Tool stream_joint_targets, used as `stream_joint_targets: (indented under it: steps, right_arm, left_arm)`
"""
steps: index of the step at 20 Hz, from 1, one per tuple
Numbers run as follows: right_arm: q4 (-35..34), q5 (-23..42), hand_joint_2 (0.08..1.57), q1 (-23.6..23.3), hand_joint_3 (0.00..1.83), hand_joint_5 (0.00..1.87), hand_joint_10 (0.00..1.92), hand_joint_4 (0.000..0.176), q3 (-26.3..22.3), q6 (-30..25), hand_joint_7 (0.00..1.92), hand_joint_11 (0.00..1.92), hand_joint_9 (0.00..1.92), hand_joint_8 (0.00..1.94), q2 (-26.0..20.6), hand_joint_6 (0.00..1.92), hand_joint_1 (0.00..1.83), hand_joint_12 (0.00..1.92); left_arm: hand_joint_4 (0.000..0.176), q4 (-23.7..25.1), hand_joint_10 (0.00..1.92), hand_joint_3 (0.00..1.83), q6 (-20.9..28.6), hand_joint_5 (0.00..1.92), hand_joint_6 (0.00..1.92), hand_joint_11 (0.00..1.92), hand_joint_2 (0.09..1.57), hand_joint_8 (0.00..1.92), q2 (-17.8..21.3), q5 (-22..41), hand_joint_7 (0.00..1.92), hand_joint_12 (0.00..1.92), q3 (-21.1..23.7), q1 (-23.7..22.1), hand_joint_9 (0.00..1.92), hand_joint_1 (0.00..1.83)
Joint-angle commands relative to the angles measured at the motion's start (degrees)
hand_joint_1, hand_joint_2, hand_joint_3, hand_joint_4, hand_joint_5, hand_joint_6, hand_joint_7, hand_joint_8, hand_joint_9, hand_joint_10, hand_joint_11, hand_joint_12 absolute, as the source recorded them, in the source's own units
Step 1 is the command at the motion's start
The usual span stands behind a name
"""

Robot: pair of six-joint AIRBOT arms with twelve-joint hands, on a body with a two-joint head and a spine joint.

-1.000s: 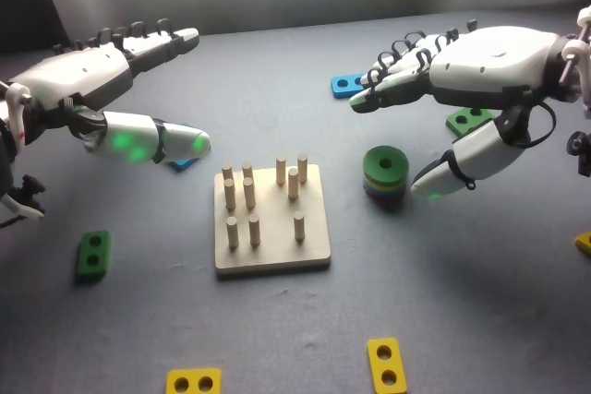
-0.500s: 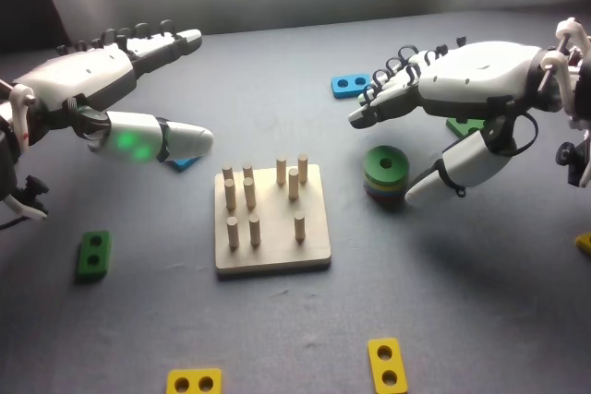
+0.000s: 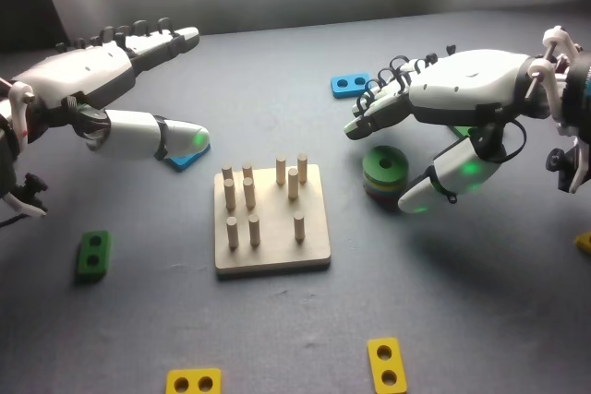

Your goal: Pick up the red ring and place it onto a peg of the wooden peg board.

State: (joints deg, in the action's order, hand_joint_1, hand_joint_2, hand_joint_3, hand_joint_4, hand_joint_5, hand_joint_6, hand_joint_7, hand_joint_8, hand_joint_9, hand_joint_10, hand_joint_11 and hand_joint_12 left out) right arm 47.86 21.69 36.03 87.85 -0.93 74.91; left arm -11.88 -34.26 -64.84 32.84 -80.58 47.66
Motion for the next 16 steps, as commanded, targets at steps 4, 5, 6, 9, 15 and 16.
stream_joint_targets:
  steps: [4, 5, 6, 9, 15, 16]
  right_arm:
    - [-1.62, 4.22, 0.98, -0.19, 0.01, 0.51, 0.01, 0.000, 0.70, -0.80, 0.28, 0.00, 0.19, 0.00, 0.86, 0.02, 0.83, 0.57]
    - [-1.62, 4.22, 0.98, -0.19, 0.01, 0.51, 0.00, 0.000, 0.74, -0.82, 0.28, 0.00, 0.18, 0.00, 0.93, 0.02, 0.83, 0.57]
    - [-1.62, 4.22, 0.99, -0.19, 0.01, 0.51, 0.00, 0.000, 0.78, -0.84, 0.28, 0.00, 0.18, 0.00, 1.04, 0.02, 0.83, 0.56]
    - [-1.62, 4.22, 0.99, -0.14, 0.00, 0.52, 0.00, 0.000, 0.81, -0.91, 0.28, 0.00, 0.18, 0.00, 1.16, 0.01, 0.83, 0.57]
    - [-1.60, 4.22, 1.00, -0.02, 0.00, 0.60, 0.01, 0.000, 0.91, -0.94, 0.31, 0.00, 0.20, 0.00, 1.24, 0.02, 0.92, 0.44]
    - [-1.60, 4.22, 1.00, -0.02, 0.00, 0.60, 0.00, 0.000, 0.91, -0.96, 0.32, 0.00, 0.20, 0.00, 1.23, 0.02, 0.92, 0.43]
  left_arm:
    - [0.160, -0.27, 0.00, 0.00, 0.42, 0.00, 0.00, 0.00, 1.06, 0.00, -0.01, 6.56, 0.00, 0.00, -0.33, -1.05, 0.00, 0.42]
    - [0.166, -0.27, 0.00, 0.00, 0.42, 0.00, 0.00, 0.01, 1.06, 0.00, -0.01, 6.56, 0.00, 0.00, -0.33, -1.08, 0.00, 0.41]
    - [0.161, -0.25, 0.00, 0.00, 0.42, 0.00, 0.00, 0.00, 1.05, 0.00, -0.01, 6.56, 0.00, 0.00, -0.34, -1.08, 0.00, 0.42]
    - [0.162, -0.25, 0.00, 0.00, 0.50, 0.00, 0.00, 0.00, 1.05, 0.00, -0.04, 6.56, 0.00, 0.00, -0.34, -1.09, 0.00, 0.42]
    - [0.175, -0.12, 0.00, 0.00, 0.53, 0.00, 0.00, 0.00, 1.05, 0.00, -0.05, 6.56, 0.00, 0.00, -0.36, -1.28, 0.00, 0.40]
    - [0.173, -0.11, 0.00, 0.00, 0.54, 0.00, 0.00, 0.00, 1.05, 0.00, -0.05, 6.56, 0.00, 0.00, -0.36, -1.30, 0.00, 0.41]
